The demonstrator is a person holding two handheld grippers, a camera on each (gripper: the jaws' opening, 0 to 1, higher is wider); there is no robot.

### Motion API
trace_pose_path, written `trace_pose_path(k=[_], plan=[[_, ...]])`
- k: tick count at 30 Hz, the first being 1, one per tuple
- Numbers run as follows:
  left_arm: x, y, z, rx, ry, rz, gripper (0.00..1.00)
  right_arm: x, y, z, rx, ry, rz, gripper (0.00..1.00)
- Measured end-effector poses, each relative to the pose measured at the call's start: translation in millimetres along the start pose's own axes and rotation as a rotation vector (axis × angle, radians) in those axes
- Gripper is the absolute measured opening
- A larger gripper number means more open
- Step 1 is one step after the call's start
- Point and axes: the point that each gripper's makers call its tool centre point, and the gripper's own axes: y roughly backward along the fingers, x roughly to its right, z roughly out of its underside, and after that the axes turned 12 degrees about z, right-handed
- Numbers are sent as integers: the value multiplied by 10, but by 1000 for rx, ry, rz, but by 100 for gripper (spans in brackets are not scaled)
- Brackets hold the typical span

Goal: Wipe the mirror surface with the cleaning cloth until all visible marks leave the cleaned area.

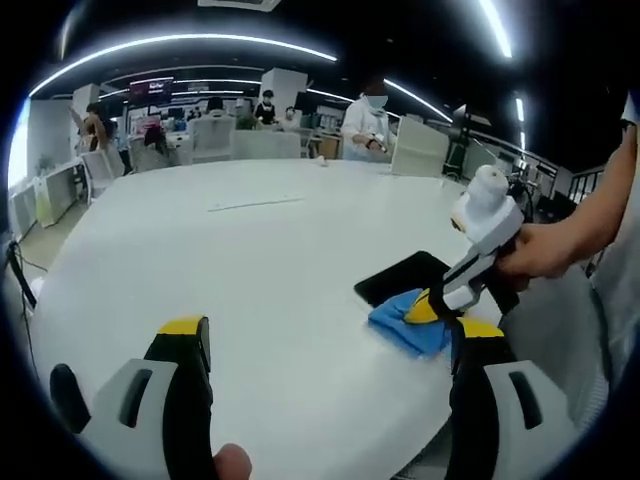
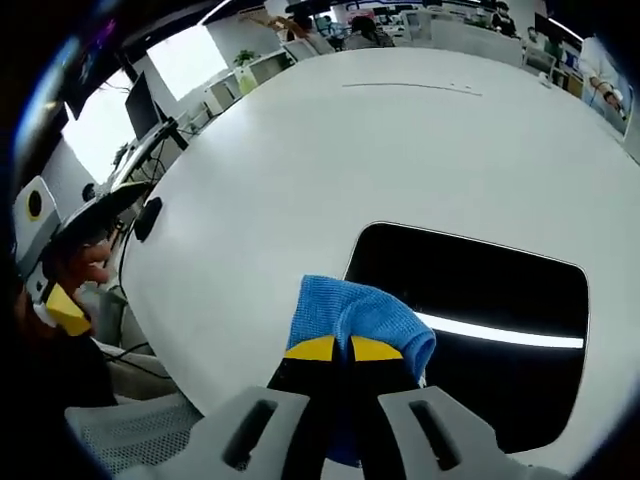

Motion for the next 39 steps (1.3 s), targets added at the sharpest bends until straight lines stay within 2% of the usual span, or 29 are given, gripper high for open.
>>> trace_pose_path(k=[3,10,13,18,25,29,33,39], plan=[[1,-10,1,7,28,-7,99,10,-24,-31,-16,25,-10,0],[-19,-74,16,-9,13,-1,99,47,-82,-150,-11,58,-1,0],[-88,-81,33,-9,20,-8,99,79,-110,-203,-7,61,0,0],[-206,-71,56,-46,-8,-9,99,80,-142,-263,-9,73,-8,0],[-301,-87,40,-43,0,-17,99,96,-185,-348,-17,48,-19,0],[-268,-107,-2,-28,12,-7,99,112,-218,-406,-15,69,-14,0],[-217,-126,35,-32,25,3,99,133,-255,-479,-22,30,-19,0],[-126,-97,34,-35,12,6,99,156,-320,-595,-22,25,-19,0]])
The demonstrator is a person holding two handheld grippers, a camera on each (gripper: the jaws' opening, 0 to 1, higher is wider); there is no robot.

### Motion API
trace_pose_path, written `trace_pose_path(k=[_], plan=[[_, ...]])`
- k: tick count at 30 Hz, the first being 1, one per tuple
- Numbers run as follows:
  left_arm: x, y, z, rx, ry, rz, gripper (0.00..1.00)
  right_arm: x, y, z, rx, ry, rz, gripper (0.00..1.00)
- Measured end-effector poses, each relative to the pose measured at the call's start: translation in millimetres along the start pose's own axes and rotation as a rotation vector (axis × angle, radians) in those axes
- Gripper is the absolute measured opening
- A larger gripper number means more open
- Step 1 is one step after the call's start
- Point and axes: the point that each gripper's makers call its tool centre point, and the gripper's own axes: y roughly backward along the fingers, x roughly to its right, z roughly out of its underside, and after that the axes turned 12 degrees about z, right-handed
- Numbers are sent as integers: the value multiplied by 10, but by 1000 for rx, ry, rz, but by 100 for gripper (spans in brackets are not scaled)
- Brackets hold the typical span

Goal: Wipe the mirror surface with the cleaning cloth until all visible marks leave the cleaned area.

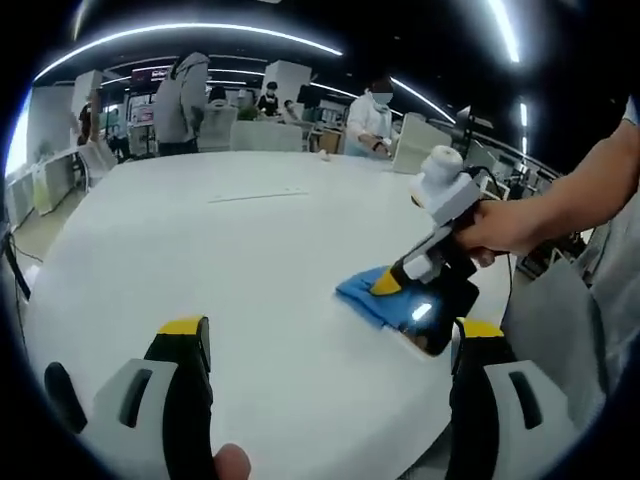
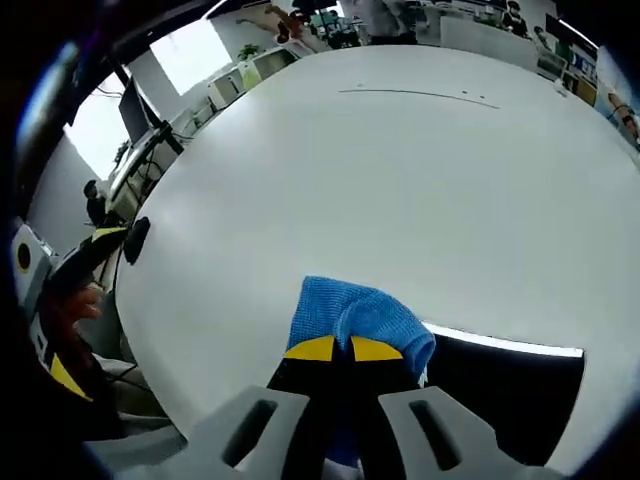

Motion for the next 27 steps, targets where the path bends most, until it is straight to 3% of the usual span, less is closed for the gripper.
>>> trace_pose_path(k=[14,27], plan=[[52,29,-38,8,6,-15,99,44,-61,-103,6,9,1,0],[99,15,-35,7,10,-16,99,123,-49,-75,7,23,-2,0]])
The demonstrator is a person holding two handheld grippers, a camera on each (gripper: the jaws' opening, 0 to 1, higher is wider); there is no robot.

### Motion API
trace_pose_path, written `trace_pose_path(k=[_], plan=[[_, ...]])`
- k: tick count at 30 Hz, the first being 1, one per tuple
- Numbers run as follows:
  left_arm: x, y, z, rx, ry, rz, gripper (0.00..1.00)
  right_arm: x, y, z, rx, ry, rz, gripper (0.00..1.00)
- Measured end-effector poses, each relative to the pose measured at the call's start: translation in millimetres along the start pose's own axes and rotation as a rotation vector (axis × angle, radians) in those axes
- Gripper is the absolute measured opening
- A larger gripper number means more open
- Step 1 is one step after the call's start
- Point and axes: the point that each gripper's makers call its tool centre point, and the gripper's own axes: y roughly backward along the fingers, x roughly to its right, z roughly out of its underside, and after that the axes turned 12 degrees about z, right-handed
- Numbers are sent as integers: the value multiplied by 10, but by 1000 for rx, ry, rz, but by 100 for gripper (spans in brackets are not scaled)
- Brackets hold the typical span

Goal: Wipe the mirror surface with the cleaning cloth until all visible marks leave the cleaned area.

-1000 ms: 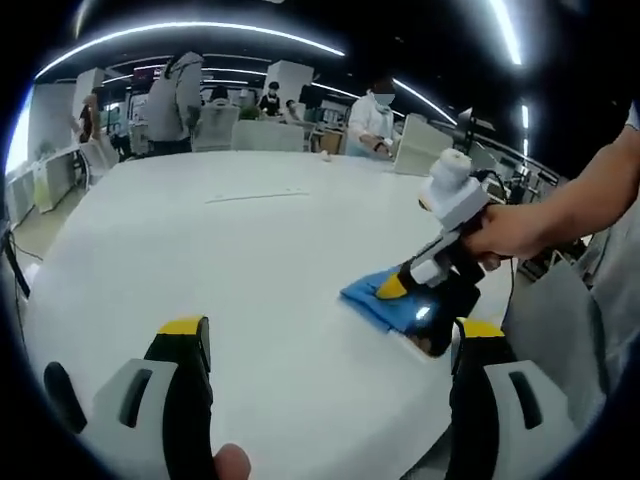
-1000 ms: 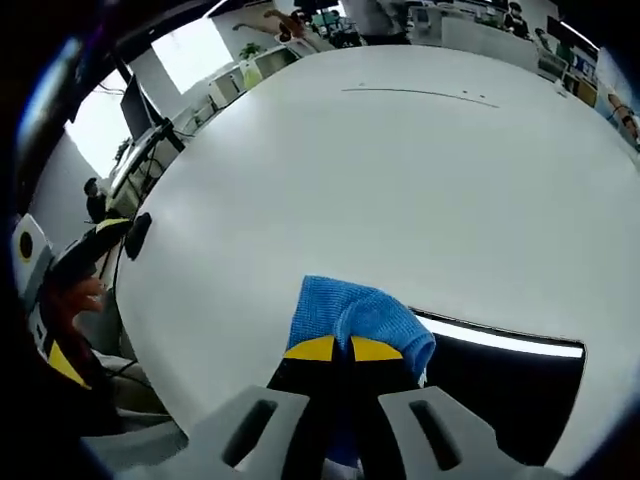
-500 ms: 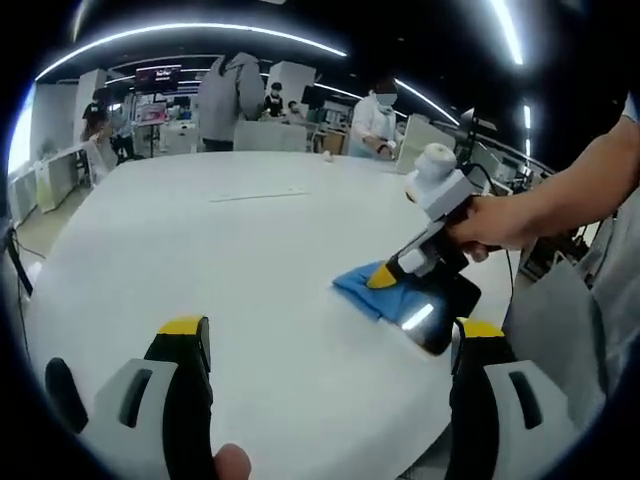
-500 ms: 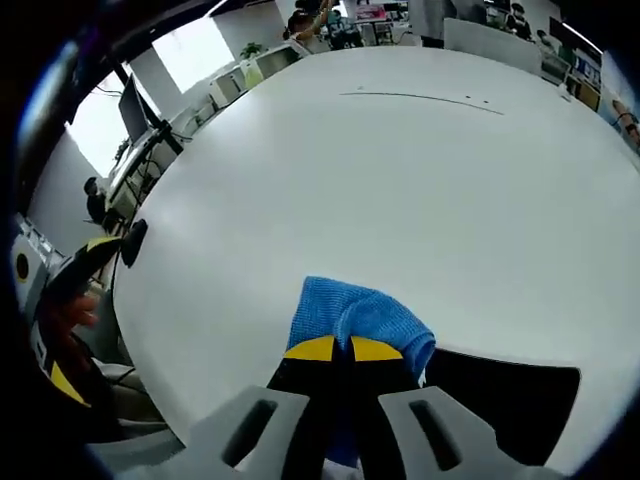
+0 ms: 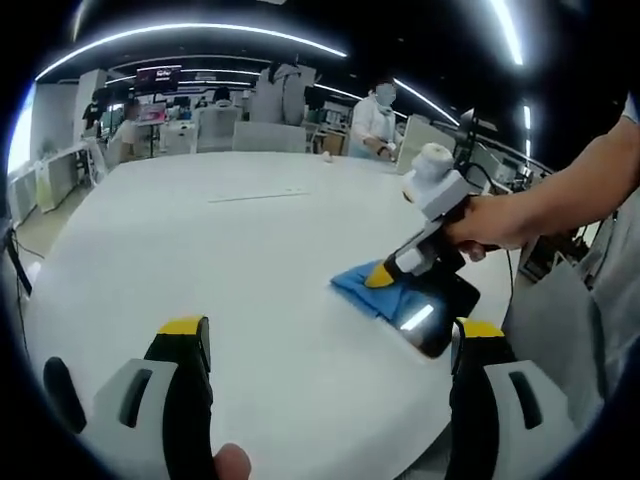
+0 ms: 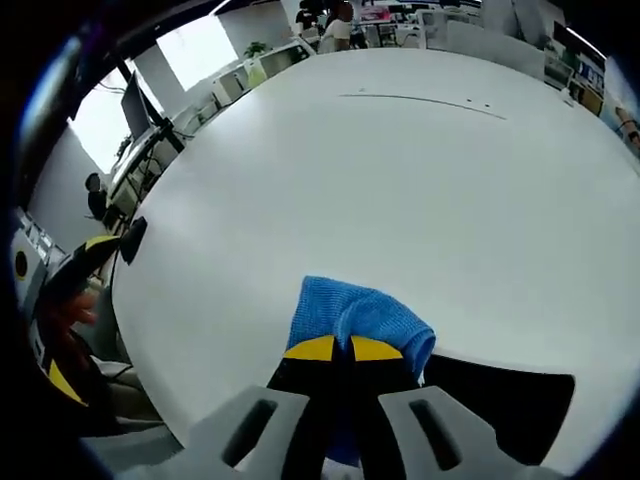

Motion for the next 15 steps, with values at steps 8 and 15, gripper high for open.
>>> trace_pose_path(k=[8,15], plan=[[6,-3,23,-6,-3,2,99,102,31,43,-7,1,17,0],[-6,-9,-7,-15,-13,5,99,226,46,71,-14,-18,27,0]])
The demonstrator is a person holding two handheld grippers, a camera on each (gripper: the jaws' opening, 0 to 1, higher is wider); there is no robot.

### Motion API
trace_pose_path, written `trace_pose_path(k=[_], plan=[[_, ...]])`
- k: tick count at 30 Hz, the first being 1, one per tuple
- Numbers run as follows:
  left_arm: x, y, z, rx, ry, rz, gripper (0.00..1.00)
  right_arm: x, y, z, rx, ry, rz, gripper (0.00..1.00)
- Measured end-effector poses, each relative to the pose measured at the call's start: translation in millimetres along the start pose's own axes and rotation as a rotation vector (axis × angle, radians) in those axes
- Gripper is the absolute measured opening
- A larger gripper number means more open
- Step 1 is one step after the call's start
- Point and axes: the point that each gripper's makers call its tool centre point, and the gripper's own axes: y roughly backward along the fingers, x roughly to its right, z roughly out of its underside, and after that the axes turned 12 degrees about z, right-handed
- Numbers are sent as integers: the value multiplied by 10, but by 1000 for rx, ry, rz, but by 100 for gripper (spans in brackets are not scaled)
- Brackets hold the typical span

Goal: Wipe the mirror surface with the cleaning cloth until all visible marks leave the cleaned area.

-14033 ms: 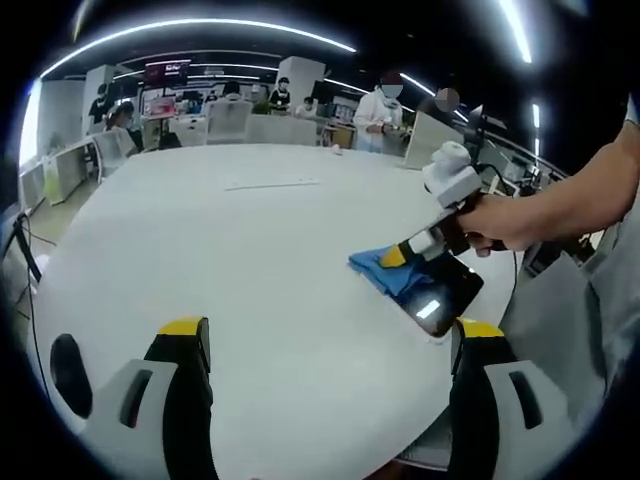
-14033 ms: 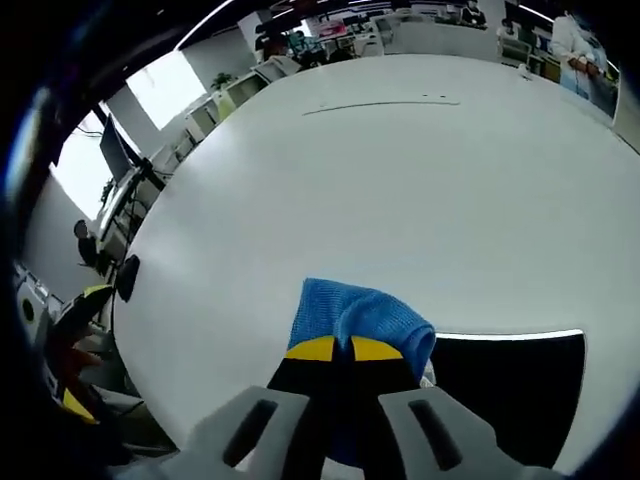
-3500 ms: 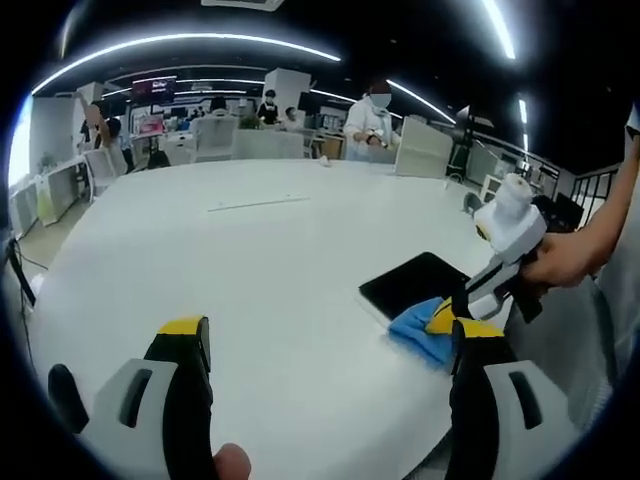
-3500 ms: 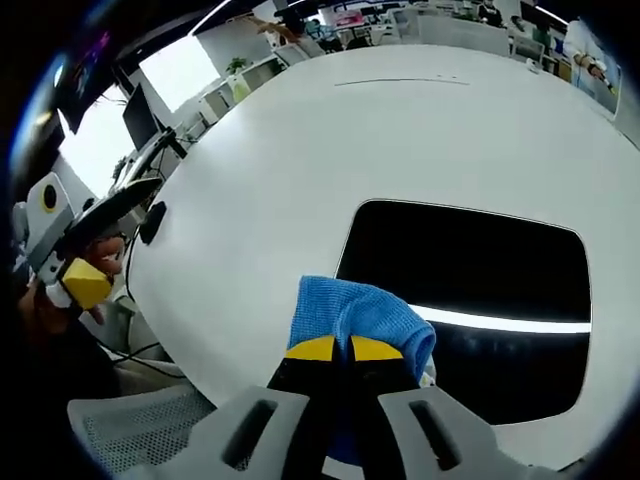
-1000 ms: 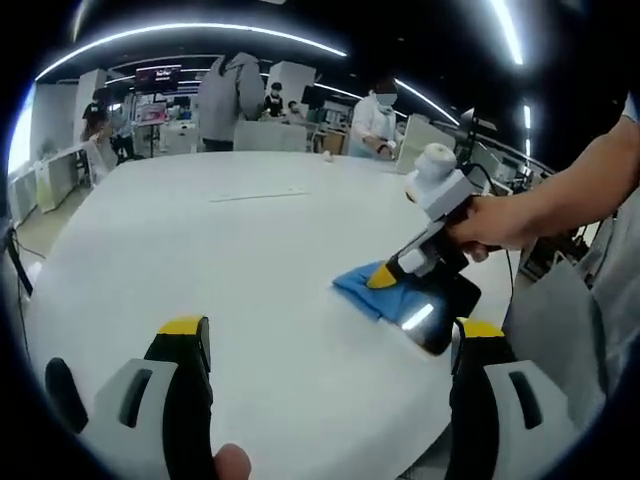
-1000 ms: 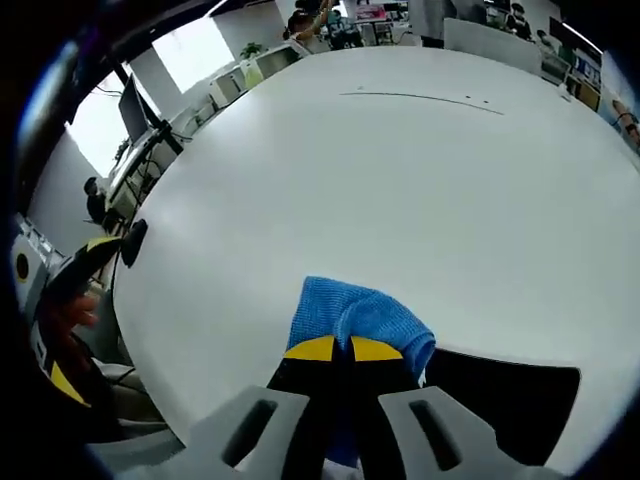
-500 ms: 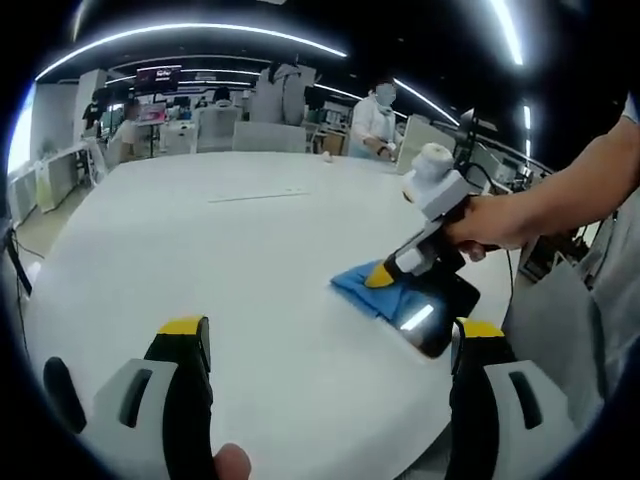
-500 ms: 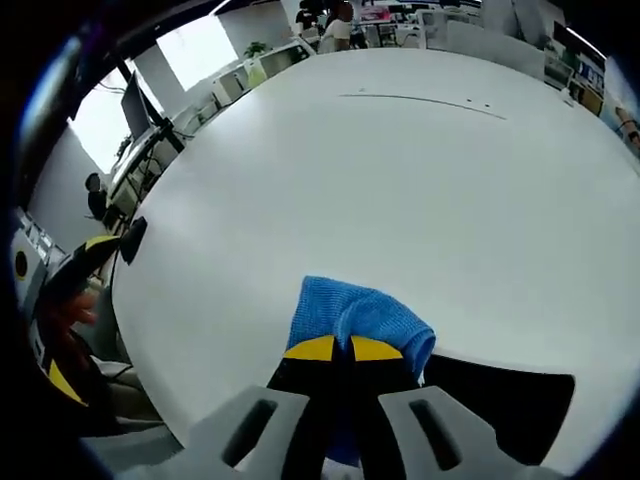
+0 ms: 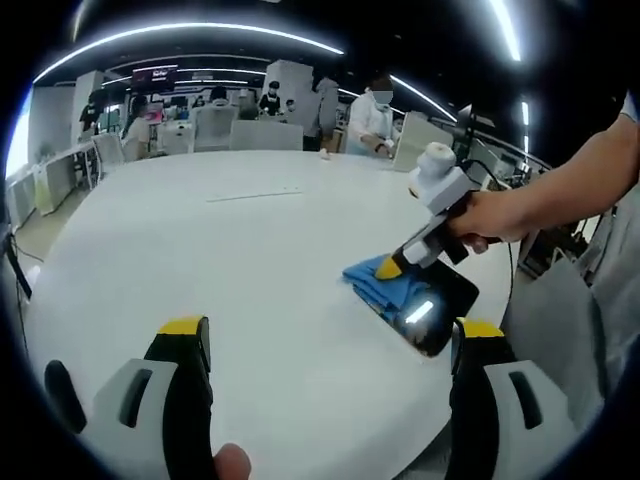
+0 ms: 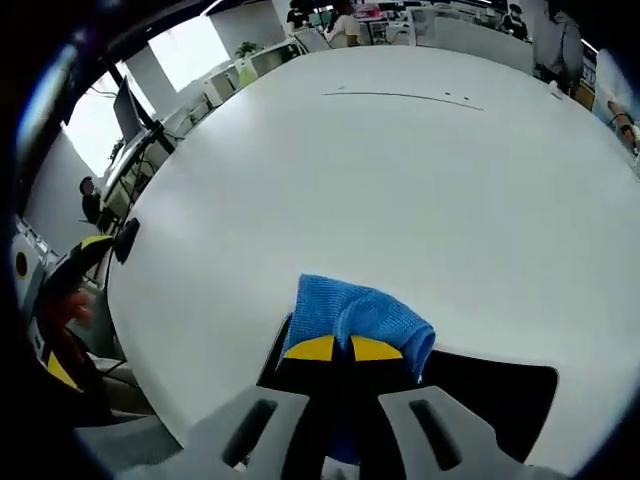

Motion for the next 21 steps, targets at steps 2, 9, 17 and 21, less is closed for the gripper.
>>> trace_pose_path(k=[2,9,17,21], plan=[[-1,1,-27,0,-6,-1,99,16,4,6,-3,-1,0,0],[-25,-11,-64,12,-8,-8,99,154,17,33,-24,-28,18,0],[20,-66,-35,2,-20,3,99,140,46,88,-31,-45,25,0],[-2,-86,-48,1,-20,2,99,130,77,151,-31,-43,21,0]])
